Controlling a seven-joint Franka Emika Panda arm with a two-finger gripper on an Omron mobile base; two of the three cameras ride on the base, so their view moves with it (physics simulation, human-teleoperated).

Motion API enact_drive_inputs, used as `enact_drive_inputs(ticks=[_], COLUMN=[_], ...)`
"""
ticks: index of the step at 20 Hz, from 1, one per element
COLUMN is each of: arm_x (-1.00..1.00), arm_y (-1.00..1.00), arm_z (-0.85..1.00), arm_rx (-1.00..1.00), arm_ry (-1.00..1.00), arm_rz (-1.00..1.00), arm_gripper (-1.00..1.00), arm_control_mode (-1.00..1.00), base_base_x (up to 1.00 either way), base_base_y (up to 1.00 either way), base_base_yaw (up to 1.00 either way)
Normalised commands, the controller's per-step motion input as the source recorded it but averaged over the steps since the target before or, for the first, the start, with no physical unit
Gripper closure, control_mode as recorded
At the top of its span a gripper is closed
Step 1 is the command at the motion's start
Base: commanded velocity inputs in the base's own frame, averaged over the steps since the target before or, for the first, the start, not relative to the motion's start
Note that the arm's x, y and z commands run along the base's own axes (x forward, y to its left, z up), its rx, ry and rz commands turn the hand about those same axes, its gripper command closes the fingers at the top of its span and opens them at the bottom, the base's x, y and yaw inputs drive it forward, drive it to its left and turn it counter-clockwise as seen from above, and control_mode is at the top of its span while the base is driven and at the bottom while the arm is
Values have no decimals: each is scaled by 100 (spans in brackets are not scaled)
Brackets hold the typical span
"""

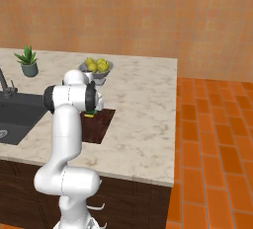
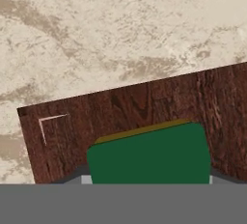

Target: Pick up the sponge from the counter and clean the cutting board by briefly scrubbing or pressing down on the cutting board. Once finished, release the sponge.

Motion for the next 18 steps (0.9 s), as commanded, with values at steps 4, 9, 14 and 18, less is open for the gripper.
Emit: enact_drive_inputs(ticks=[4, 9, 14, 18], arm_x=[-59, -89, -80, -39], arm_y=[2, 0, 0, 4], arm_z=[-73, -41, -37, -76], arm_rx=[0, 0, 0, -2], arm_ry=[10, 0, 0, 1], arm_rz=[0, 0, 0, 0], arm_gripper=[100, 100, 100, 100], arm_control_mode=[-100, -100, -100, -100], base_base_x=[0, 0, 0, 0], base_base_y=[0, 0, 0, 0], base_base_yaw=[0, 0, 0, 0])
